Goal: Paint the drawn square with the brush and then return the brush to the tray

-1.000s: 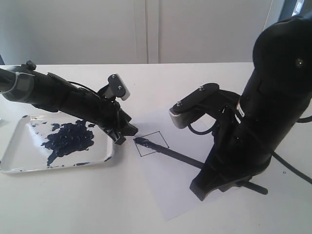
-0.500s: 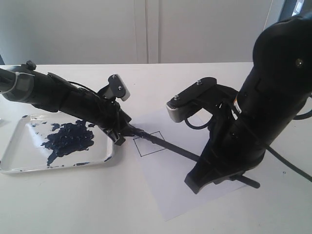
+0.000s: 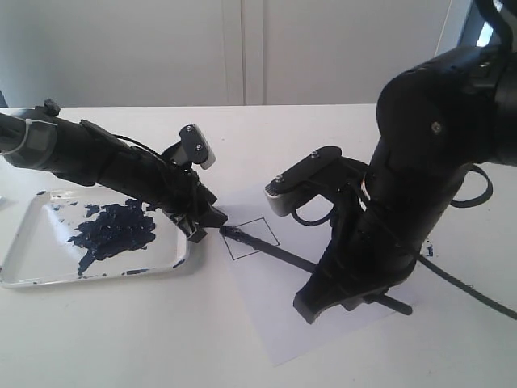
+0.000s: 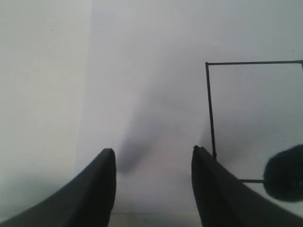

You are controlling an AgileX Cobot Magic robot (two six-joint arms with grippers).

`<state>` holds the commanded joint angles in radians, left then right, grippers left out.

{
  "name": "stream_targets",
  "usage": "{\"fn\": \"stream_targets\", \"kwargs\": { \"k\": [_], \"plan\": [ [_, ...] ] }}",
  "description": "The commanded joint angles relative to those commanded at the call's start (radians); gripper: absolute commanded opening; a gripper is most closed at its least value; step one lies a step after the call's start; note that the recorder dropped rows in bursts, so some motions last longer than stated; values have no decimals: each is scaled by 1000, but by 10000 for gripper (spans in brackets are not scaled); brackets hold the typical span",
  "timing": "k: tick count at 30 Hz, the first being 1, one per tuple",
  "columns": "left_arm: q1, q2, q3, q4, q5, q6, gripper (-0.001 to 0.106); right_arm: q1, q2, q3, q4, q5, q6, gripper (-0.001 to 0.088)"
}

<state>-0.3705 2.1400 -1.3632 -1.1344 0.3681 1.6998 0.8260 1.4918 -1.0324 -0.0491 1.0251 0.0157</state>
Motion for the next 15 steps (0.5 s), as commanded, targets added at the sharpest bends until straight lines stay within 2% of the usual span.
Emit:
{"fn": "stream_targets", "kwargs": {
  "k": [8, 15],
  "plan": [
    [0, 0, 0, 0, 0, 0, 536, 0, 1, 0, -9, -5, 10, 0],
    [0, 0, 0, 0, 0, -5, 536, 0, 26, 0, 36, 7, 4, 0]
  ]
}}
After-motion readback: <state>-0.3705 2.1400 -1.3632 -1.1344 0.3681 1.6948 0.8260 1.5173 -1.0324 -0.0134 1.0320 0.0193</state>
